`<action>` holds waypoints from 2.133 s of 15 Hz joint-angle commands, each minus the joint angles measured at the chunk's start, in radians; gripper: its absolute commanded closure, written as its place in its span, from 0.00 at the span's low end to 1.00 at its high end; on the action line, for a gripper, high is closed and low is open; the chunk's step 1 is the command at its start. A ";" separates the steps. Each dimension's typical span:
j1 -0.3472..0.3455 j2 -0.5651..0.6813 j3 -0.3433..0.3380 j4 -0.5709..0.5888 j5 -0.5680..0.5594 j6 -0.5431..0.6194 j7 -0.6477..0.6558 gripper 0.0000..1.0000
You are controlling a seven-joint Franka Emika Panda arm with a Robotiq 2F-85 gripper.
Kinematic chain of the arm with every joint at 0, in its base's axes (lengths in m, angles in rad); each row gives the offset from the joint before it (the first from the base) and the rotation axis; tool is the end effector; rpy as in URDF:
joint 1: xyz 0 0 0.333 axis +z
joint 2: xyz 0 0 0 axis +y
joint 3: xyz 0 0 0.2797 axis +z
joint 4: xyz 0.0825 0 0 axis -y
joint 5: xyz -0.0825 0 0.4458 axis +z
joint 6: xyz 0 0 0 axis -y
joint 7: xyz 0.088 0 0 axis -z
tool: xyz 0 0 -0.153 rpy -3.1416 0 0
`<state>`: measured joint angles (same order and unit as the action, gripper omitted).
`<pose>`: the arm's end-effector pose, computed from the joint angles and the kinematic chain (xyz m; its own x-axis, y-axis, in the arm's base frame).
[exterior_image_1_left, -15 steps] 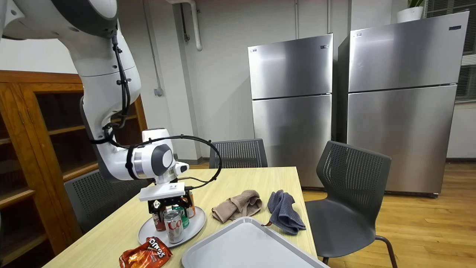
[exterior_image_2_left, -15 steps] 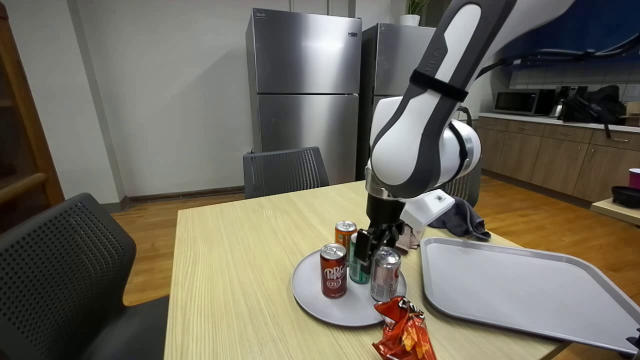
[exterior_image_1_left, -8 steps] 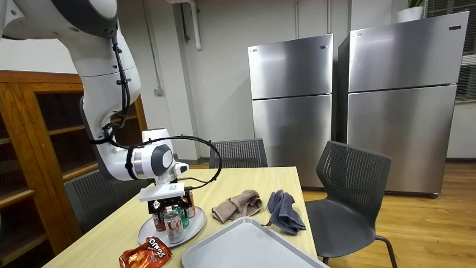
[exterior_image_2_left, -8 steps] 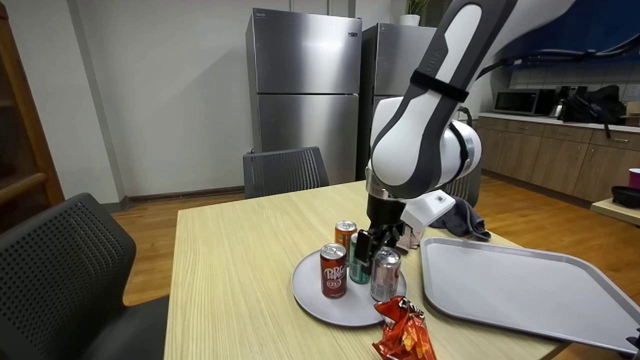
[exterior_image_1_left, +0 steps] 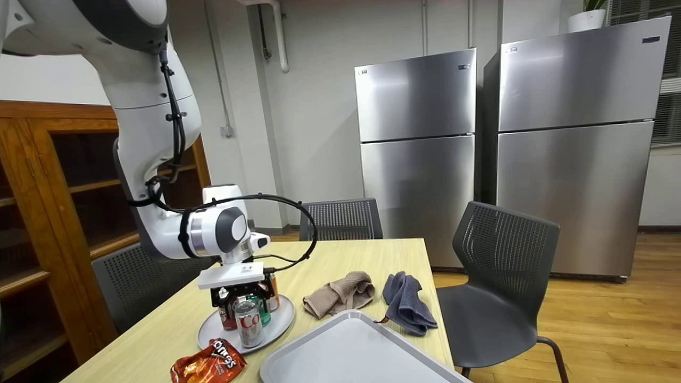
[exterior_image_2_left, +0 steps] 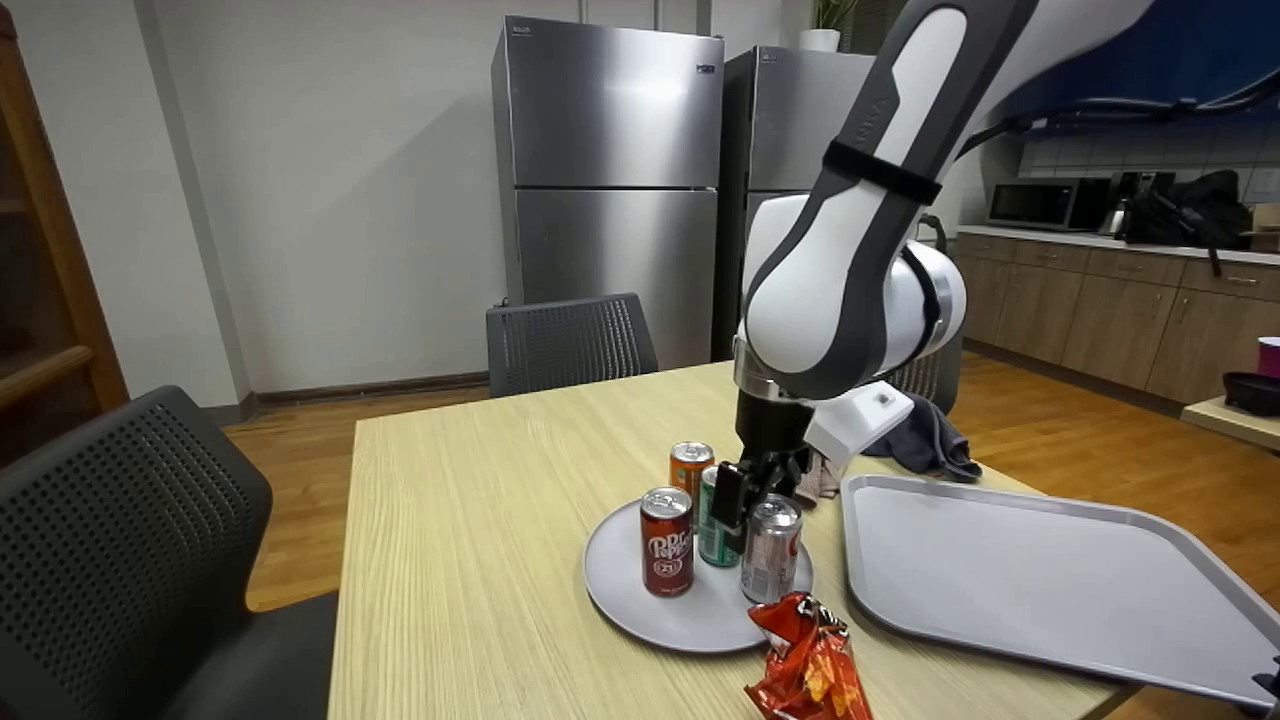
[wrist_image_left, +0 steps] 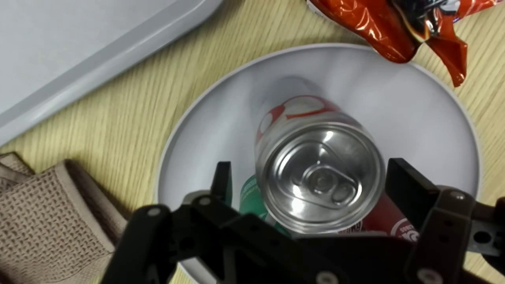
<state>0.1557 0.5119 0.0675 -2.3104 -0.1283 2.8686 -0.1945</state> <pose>0.5066 0.1277 -0.0089 0.8612 0.5062 0.0464 0.5060 -0.8624 0.0168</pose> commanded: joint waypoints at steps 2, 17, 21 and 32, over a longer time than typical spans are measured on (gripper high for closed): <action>-0.020 -0.037 0.015 -0.039 -0.022 0.007 -0.003 0.00; -0.020 -0.047 0.010 -0.053 -0.033 0.034 -0.007 0.62; -0.027 -0.115 0.008 -0.105 -0.045 0.059 -0.018 0.62; -0.175 -0.290 0.014 -0.208 0.006 0.036 -0.091 0.62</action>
<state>0.0361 0.2845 0.0669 -2.4811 -0.1493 2.9175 -0.2449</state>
